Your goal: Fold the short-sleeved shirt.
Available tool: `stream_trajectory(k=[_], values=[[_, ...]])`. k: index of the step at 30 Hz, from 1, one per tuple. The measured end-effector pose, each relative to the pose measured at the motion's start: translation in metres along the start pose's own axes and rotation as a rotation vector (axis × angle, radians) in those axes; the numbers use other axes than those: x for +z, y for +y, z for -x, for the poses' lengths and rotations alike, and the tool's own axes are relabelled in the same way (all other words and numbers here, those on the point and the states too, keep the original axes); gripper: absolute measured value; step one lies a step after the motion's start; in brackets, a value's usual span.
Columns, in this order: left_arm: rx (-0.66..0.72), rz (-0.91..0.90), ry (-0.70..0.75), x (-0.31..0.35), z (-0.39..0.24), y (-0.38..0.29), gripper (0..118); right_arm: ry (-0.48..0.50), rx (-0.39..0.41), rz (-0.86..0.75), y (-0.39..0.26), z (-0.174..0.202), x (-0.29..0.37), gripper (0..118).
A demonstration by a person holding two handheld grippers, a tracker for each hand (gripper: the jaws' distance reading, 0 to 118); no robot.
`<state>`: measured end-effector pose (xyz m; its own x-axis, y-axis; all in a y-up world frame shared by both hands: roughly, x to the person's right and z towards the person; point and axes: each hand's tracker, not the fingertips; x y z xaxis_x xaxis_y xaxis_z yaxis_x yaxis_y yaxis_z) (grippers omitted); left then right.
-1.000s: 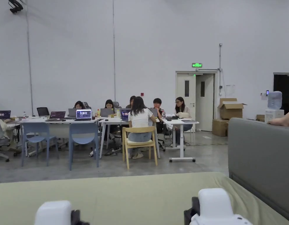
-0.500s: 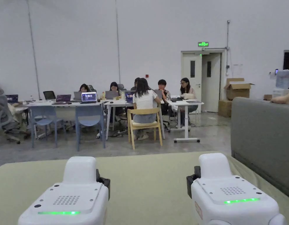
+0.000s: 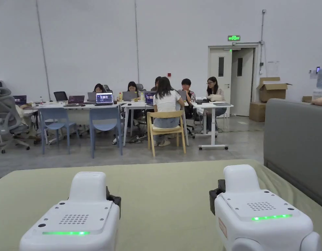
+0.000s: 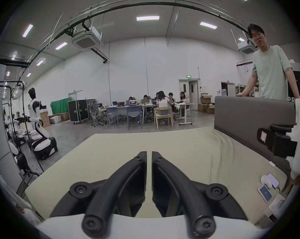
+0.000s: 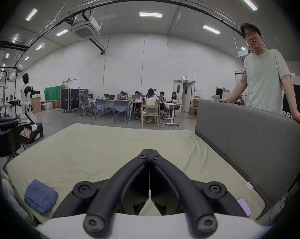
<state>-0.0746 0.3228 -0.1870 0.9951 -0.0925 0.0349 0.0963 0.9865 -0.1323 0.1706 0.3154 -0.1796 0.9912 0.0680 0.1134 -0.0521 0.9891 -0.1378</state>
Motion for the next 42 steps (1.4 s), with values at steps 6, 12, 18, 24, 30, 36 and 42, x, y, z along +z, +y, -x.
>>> stream_trajectory(k=[6, 12, 18, 24, 30, 36, 42], values=[[0.019, -0.027, 0.003, 0.000, 0.003, -0.001, 63, 0.016, 0.003, -0.018, 0.000, -0.002, 0.002, 42], [0.066, -0.062, -0.050, 0.013, 0.017, 0.014, 118, 0.004, -0.020, -0.030, 0.000, -0.009, 0.004, 118], [0.010, -0.083, -0.026, 0.013, 0.006, 0.005, 118, 0.023, -0.080, 0.014, -0.003, -0.010, -0.004, 118], [0.041, -0.077, -0.037, 0.019, 0.013, 0.009, 118, 0.047, -0.098, -0.002, -0.004, -0.007, 0.004, 118], [0.006, -0.072, -0.013, 0.019, 0.007, 0.002, 118, 0.054, -0.101, 0.009, -0.004, -0.006, 0.013, 118], [0.014, -0.050, -0.031, 0.019, 0.004, 0.001, 118, 0.021, -0.110, -0.004, -0.004, -0.006, 0.017, 118], [0.016, -0.054, -0.019, 0.020, 0.006, 0.002, 118, 0.068, -0.150, 0.131, 0.003, -0.014, 0.012, 118]])
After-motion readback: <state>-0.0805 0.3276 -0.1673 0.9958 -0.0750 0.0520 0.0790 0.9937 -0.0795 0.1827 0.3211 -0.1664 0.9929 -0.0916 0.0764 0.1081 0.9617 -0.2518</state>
